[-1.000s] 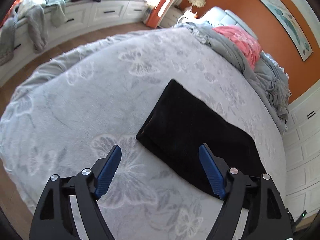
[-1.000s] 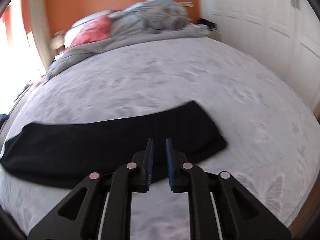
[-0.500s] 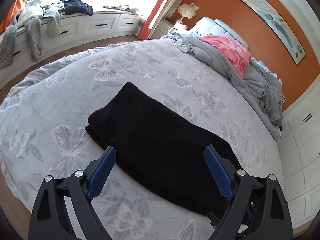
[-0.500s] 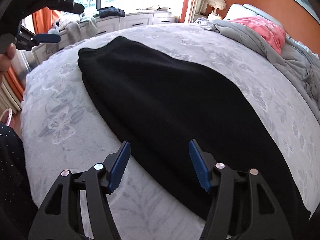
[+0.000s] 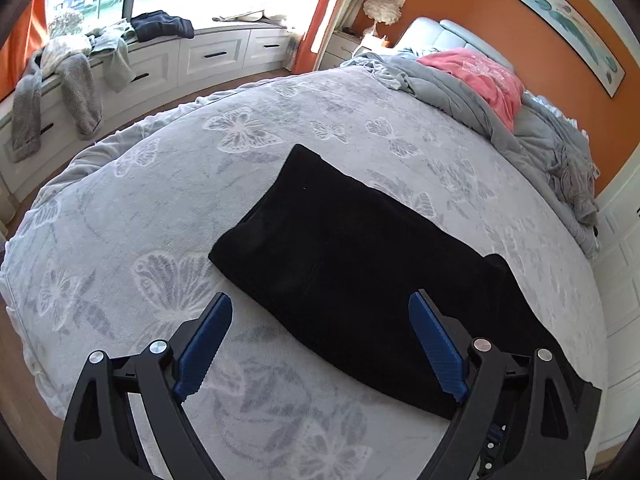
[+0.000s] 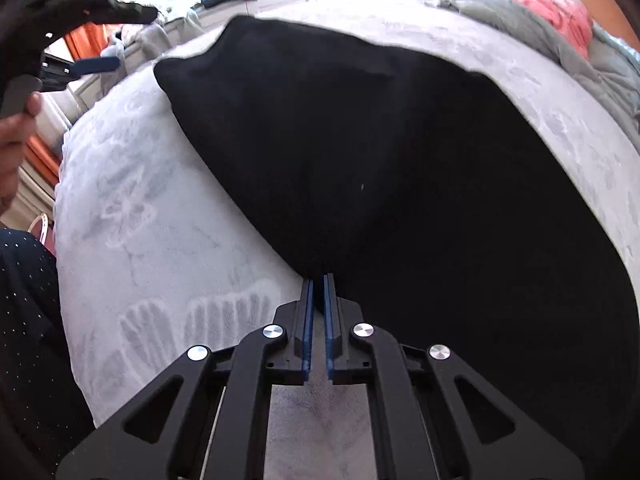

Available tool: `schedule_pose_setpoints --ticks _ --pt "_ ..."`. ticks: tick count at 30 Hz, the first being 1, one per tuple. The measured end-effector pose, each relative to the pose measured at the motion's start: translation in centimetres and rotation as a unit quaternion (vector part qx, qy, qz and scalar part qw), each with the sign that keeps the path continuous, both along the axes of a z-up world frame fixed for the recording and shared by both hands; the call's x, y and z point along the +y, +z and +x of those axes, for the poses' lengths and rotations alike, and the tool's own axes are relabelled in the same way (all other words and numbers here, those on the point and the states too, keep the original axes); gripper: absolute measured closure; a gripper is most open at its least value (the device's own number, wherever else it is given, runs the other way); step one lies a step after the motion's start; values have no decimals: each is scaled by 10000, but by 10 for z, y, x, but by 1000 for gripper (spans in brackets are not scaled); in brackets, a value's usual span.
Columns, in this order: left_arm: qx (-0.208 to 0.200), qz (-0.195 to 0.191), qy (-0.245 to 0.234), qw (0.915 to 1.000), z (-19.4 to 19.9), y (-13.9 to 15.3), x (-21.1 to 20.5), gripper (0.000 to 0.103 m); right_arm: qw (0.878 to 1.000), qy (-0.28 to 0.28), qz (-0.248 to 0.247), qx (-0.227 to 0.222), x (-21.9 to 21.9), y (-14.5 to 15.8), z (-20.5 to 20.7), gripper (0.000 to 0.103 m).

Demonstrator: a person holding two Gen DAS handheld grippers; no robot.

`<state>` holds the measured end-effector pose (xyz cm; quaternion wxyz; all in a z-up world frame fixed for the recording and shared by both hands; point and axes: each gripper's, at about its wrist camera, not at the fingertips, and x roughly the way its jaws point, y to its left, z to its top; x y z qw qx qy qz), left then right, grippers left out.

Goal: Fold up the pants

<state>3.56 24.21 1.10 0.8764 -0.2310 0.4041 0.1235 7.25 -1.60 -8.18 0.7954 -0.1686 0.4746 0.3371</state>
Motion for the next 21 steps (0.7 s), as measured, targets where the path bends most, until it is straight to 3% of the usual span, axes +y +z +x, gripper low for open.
schedule_pose_setpoints --ticks 4,7,11,13,15,16,18,19,21 --pt "204 230 -223 9993 14 -9 -20 16 9948 -260 983 -8 -28 52 11 94" --pt "477 434 -130 9978 30 -24 -25 16 9882 -848 1270 -136 -46 73 52 94" --pt "1144 520 231 9918 48 -61 -13 16 9832 -1257 1298 277 -35 51 111 94" --pt "1553 421 416 9861 53 -81 -3 14 9882 -1245 844 292 -13 26 138 94" --pt "1464 217 527 9876 51 -84 6 12 9882 -1486 375 27 -3 4 168 101" --pt "1446 314 526 9876 51 -83 7 12 9841 -1723 426 86 -4 -5 187 103" --pt "1518 563 424 9859 54 -82 4 10 9703 -2149 996 487 -24 -4 200 103" --pt "1513 632 406 9856 54 -82 4 9 9691 -2162 1106 431 -24 5 195 97" --pt "1441 693 455 9861 55 -78 2 10 9772 -1765 1168 156 -10 17 178 98"
